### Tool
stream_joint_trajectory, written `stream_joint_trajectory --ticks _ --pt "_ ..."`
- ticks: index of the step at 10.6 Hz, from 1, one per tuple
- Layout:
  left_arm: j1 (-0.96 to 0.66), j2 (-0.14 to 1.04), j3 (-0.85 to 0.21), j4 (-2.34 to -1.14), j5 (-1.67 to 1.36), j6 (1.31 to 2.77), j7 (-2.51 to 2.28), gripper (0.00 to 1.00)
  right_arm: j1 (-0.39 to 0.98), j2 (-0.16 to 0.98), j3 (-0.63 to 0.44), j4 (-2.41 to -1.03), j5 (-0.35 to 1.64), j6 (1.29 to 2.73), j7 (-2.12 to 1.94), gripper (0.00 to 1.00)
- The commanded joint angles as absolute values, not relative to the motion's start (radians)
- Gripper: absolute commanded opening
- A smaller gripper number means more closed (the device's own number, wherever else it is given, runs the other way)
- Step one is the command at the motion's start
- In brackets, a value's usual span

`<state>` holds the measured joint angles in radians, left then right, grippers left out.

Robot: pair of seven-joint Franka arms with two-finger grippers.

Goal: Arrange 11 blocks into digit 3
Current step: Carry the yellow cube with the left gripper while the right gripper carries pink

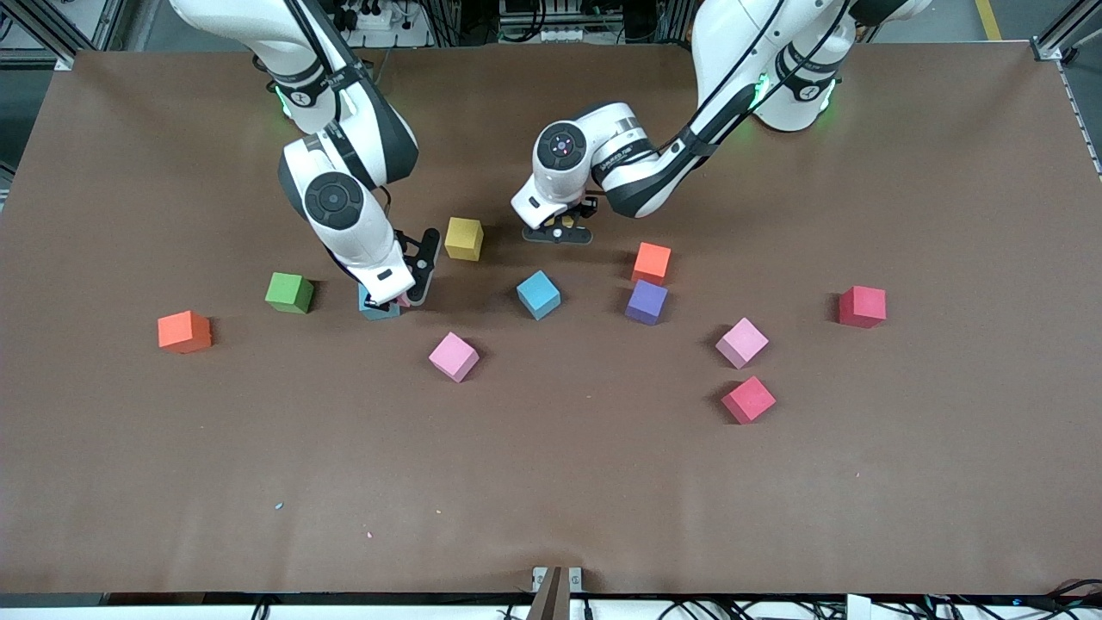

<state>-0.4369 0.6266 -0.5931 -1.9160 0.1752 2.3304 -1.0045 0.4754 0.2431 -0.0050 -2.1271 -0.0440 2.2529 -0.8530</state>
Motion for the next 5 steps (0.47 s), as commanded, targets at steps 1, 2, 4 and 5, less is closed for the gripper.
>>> stream_joint_trajectory --ticks 1,2,4,5 --pt "-0.456 0.646 -0.578 -1.894 0.204 2.321 -1.040 1.00 0.482 0.216 -0.006 -2.138 -0.063 2.229 -0.856 0.00" --pt "-0.456 0.643 -0.578 -1.893 0.204 2.316 -1.042 1.00 0.482 0.216 -0.006 -2.138 -0.063 2.227 -0.856 0.00" --pt "-0.456 0.638 -0.578 -1.852 0.204 2.248 -1.043 1.00 0.482 0.215 -0.006 -2.137 -0.063 2.221 -0.854 0.00" --pt "-0.456 0.634 -0.580 -1.817 0.204 2.190 -1.043 1.00 0.482 0.213 -0.006 -2.137 -0.063 2.220 -0.854 0.00"
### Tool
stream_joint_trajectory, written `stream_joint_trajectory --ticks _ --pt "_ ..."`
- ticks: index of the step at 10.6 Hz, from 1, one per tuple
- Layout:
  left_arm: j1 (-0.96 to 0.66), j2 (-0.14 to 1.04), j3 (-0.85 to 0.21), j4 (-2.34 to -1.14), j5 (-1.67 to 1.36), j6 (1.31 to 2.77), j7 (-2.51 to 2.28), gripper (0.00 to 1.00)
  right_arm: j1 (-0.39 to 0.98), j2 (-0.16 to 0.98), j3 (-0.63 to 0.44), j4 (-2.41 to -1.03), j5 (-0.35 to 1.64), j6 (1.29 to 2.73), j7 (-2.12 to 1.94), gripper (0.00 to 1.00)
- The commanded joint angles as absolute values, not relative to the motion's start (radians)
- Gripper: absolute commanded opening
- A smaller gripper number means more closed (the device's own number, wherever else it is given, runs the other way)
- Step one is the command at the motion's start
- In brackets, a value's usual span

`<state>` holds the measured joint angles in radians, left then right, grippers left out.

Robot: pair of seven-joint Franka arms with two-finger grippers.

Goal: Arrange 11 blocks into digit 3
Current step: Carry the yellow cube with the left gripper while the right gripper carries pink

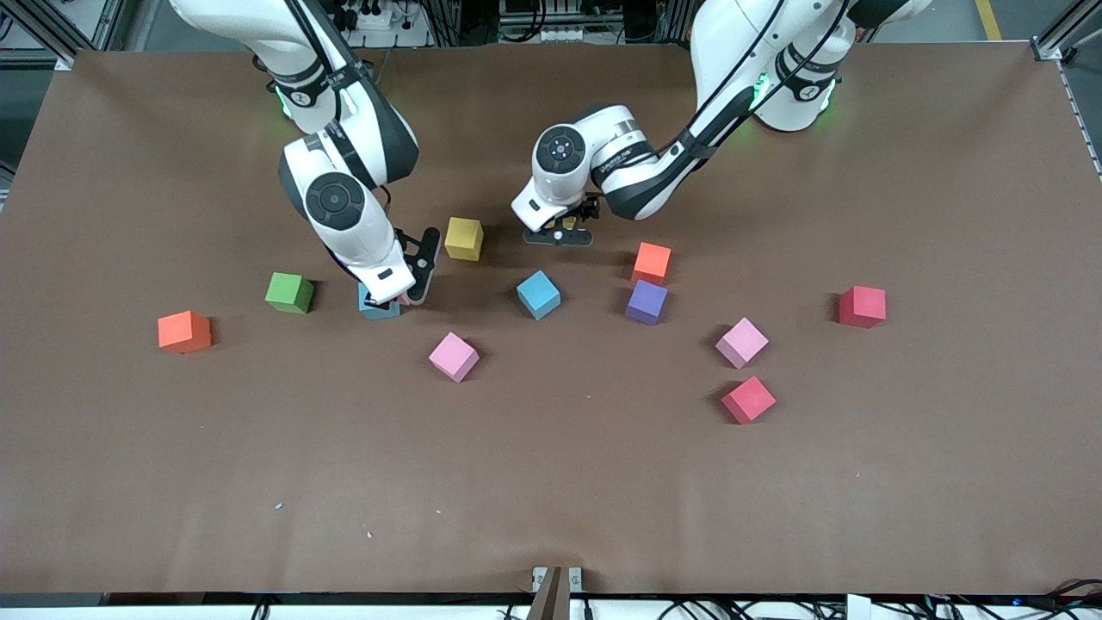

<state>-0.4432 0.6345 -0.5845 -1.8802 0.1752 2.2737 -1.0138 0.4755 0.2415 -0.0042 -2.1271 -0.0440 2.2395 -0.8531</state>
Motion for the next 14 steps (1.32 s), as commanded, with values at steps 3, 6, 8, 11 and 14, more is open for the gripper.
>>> stream_joint_trajectory --ticks 3,6,8,11,14 --pt "-0.445 0.583 -0.583 -1.789 0.202 2.129 -1.090 1.00 0.514 0.199 -0.002 -2.137 -0.060 2.200 -0.833 0.00" --pt "-0.422 0.507 -0.580 -1.790 0.195 2.091 -1.129 1.00 0.589 0.192 -0.002 -2.137 -0.049 2.192 -0.760 0.00" --pt "-0.309 0.465 -0.583 -1.796 0.190 1.996 -1.164 1.00 0.600 0.192 0.000 -2.140 -0.029 2.200 -0.733 0.00" --pt "-0.184 0.445 -0.581 -1.828 0.193 1.947 -1.281 1.00 0.649 0.193 -0.002 -2.138 0.046 2.212 -0.732 0.00" --pt "-0.141 0.497 -0.583 -1.879 0.221 2.052 -1.113 1.00 0.716 0.207 -0.002 -2.140 0.089 2.250 -0.732 0.00"
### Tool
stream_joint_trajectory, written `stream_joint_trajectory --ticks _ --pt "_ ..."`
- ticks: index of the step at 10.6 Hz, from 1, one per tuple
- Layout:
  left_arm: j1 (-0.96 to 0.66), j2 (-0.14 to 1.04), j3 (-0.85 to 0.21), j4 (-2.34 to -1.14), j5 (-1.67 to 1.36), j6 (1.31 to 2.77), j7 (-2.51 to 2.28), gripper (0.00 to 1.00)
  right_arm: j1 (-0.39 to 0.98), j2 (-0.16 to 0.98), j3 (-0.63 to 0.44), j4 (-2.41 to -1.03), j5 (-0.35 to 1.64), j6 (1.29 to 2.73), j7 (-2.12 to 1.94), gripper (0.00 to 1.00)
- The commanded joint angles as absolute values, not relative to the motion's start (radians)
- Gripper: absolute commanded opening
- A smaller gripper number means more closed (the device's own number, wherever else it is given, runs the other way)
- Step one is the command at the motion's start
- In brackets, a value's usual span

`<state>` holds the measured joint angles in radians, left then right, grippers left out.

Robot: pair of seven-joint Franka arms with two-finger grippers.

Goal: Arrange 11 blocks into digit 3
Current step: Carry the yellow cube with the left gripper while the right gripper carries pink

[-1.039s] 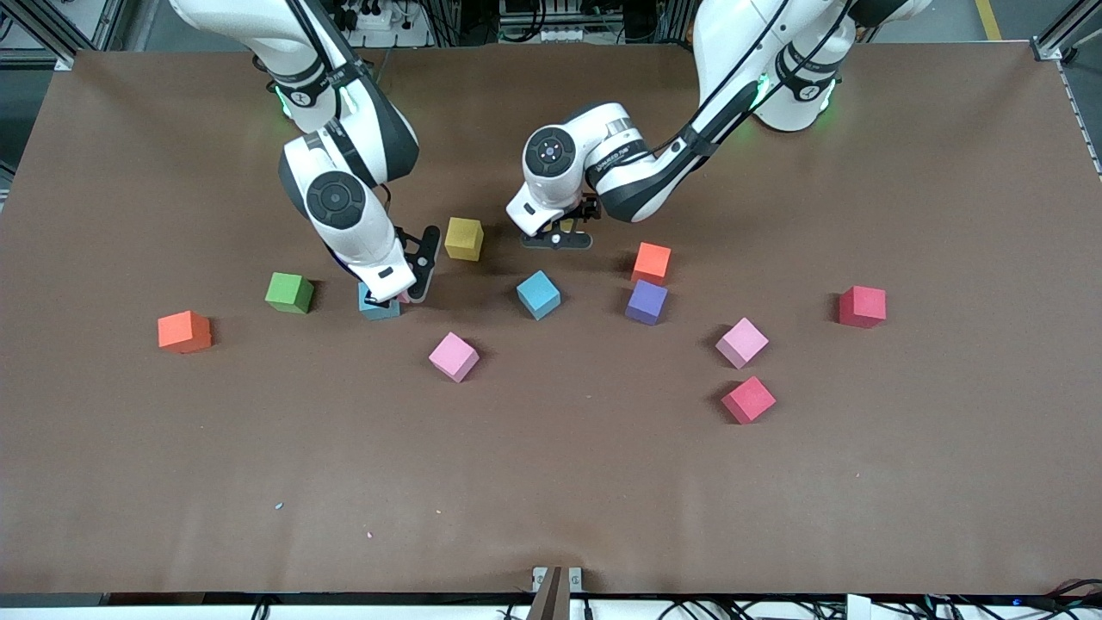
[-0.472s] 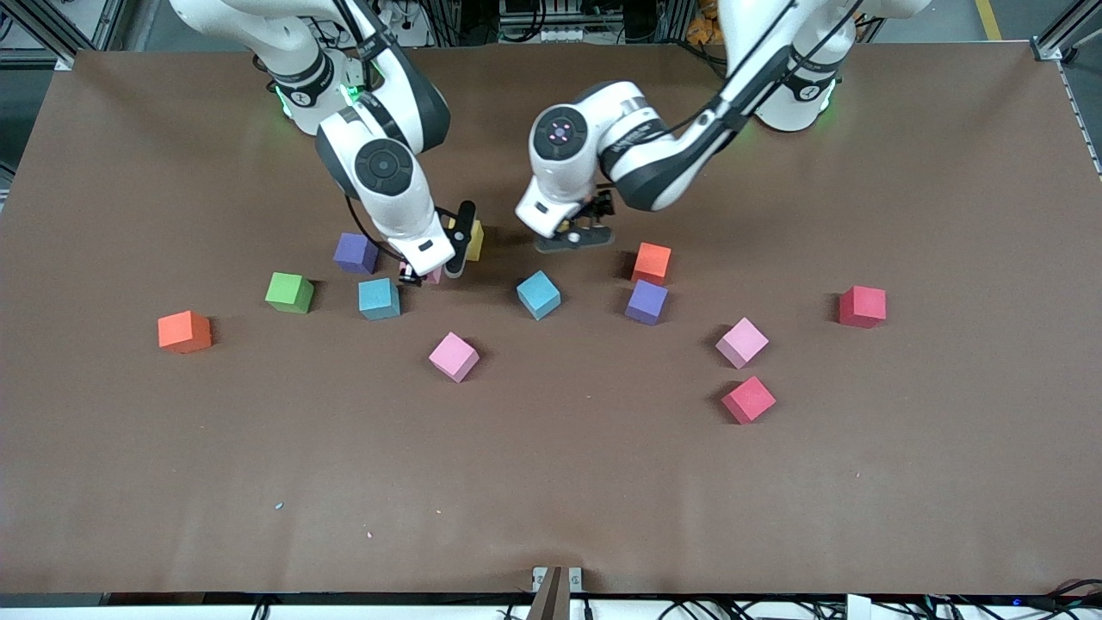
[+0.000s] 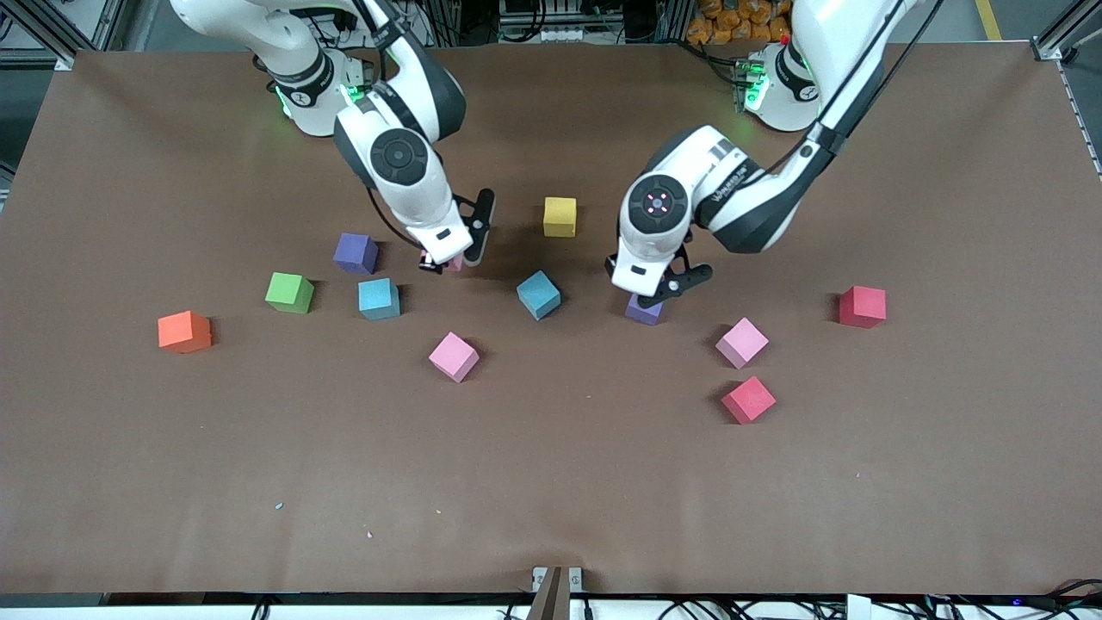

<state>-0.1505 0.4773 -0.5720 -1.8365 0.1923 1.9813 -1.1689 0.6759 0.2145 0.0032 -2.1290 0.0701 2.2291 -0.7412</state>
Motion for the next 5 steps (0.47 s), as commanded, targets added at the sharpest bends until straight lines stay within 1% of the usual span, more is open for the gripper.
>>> stream_joint_trajectory --ticks 1,3,5 --pt "-0.141 0.492 -0.581 -1.929 0.238 2.125 -1.089 1.00 0.742 0.215 -0.002 -2.141 0.089 2.262 -0.732 0.00" --pt "-0.141 0.495 -0.586 -2.002 0.349 2.193 -1.068 1.00 0.808 0.236 -0.003 -2.140 0.089 2.295 -0.724 0.00" --pt "-0.141 0.483 -0.589 -2.048 0.359 2.223 -0.880 1.00 0.903 0.258 -0.005 -2.138 0.087 2.328 -0.619 0.00"
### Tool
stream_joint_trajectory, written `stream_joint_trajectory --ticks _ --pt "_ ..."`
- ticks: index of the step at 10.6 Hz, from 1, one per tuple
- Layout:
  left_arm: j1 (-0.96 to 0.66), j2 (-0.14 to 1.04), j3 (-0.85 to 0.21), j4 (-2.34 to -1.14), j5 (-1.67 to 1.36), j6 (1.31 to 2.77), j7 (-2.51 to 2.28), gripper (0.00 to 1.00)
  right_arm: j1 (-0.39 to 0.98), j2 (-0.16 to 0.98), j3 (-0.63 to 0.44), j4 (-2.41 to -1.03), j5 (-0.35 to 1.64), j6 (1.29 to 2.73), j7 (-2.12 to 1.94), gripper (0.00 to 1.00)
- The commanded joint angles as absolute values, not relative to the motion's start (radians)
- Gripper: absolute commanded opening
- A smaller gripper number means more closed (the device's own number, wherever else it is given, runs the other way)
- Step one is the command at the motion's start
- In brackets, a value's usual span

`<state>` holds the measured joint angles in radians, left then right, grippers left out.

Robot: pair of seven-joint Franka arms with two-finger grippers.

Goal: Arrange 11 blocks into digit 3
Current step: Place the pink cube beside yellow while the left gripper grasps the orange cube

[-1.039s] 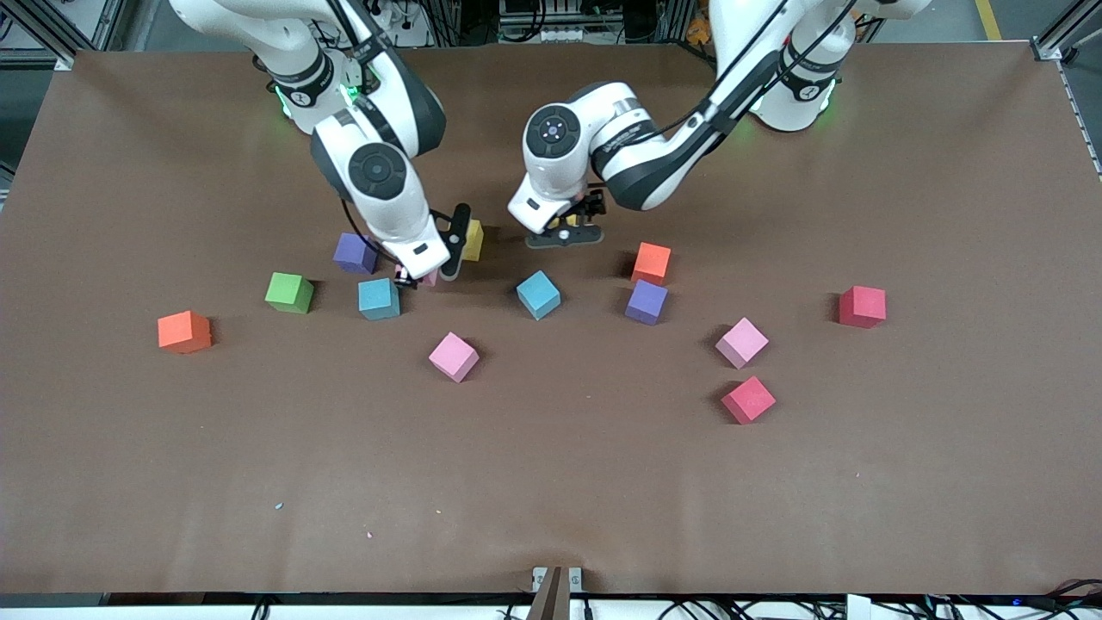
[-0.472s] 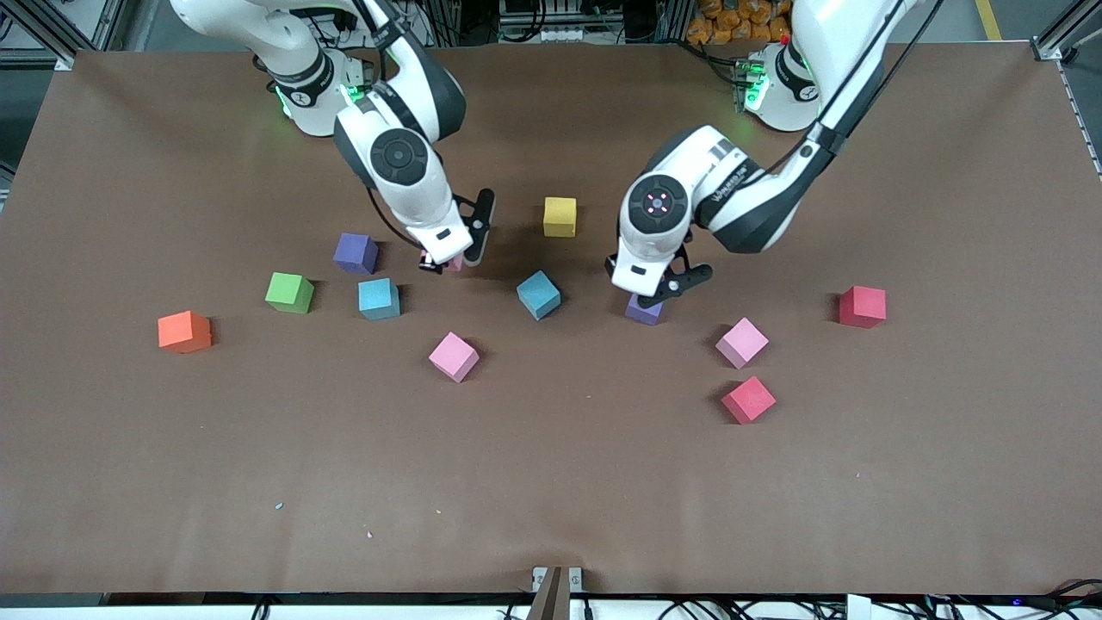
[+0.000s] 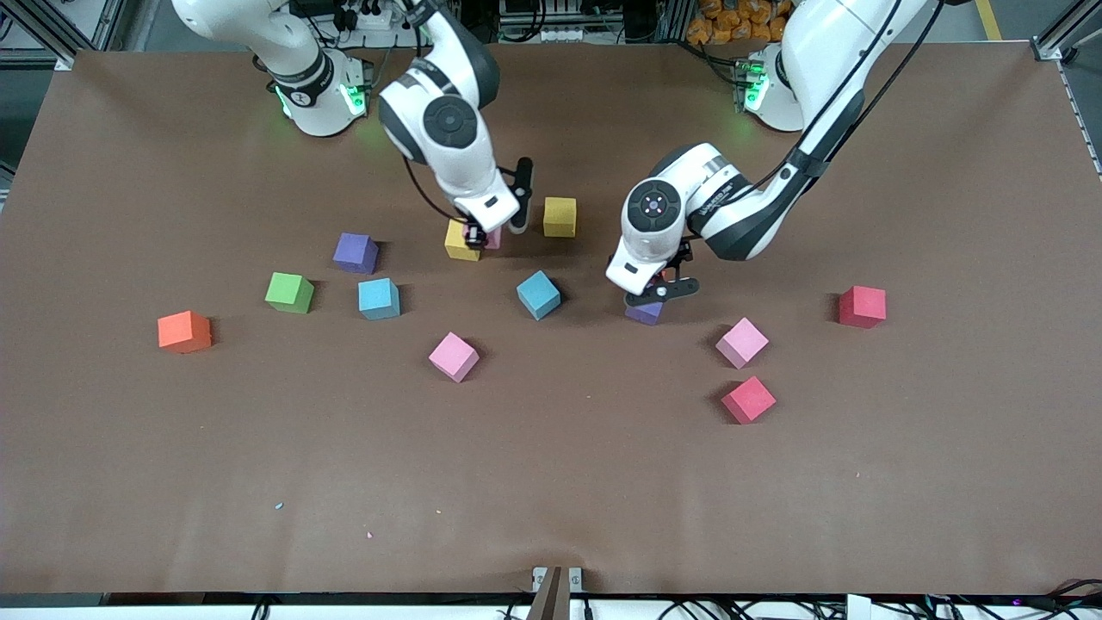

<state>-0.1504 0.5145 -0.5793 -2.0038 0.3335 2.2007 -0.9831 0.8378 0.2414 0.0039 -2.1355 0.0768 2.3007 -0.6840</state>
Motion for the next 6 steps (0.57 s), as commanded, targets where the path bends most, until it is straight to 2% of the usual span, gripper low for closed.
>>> stream_joint_trajectory --ticks 1,4,6 --pt "-0.143 0.473 -0.591 -2.055 0.359 2.221 -0.853 1.00 0.935 0.274 -0.005 -2.138 0.087 2.348 -0.585 0.00" --pt "-0.143 0.477 -0.600 -2.065 0.360 2.220 -0.780 1.00 0.956 0.321 -0.002 -2.141 0.089 2.396 -0.529 0.00" --pt "-0.137 0.479 -0.600 -2.072 0.360 2.220 -0.666 0.93 0.973 0.345 -0.002 -2.140 0.089 2.437 -0.517 0.00"
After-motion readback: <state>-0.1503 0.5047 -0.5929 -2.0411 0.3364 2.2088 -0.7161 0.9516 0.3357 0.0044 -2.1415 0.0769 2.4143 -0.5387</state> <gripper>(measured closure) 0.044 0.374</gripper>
